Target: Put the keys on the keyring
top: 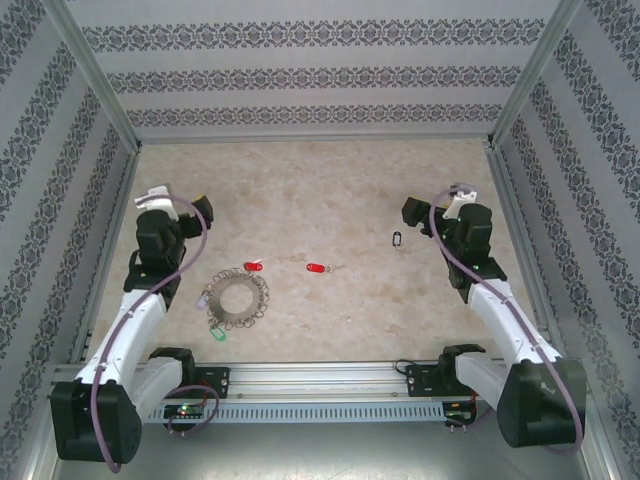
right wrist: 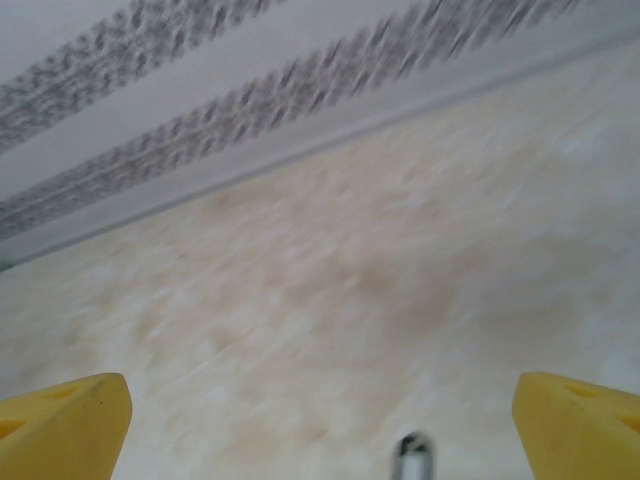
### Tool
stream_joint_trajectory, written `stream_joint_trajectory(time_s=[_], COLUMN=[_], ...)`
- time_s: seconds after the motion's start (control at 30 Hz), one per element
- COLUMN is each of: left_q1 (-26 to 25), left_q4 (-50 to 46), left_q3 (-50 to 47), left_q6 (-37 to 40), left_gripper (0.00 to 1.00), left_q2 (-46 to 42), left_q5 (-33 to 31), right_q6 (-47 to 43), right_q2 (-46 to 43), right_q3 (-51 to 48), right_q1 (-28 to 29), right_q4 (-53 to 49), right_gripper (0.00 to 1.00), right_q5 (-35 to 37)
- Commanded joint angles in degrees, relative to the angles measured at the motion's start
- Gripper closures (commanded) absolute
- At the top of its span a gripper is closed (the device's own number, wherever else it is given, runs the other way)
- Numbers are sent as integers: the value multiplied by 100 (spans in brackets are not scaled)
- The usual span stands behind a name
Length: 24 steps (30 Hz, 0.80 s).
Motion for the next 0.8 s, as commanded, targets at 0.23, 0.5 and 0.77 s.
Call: stream_joint_trajectory(time_s=[0.23, 0.5, 0.77], left_q1=[-46, -940, -1421], left_q4=[-2011, -3860, -3373], left_q3=[-15, 396, -62], left_q6=[-2082, -1214, -1661], left_gripper=[1, 15, 16], left_q2=[116, 910, 1096], left_q5=[2935, 3420, 3985], right_q6=[2202, 2031, 2036], right_q2=[747, 1490, 2045], right_q3=[642, 870, 1031], right_q1=[1545, 3033, 3699], right_q4=[-1024, -997, -848], right_gripper=[13, 29, 31], right_q5=[-1220, -456, -283])
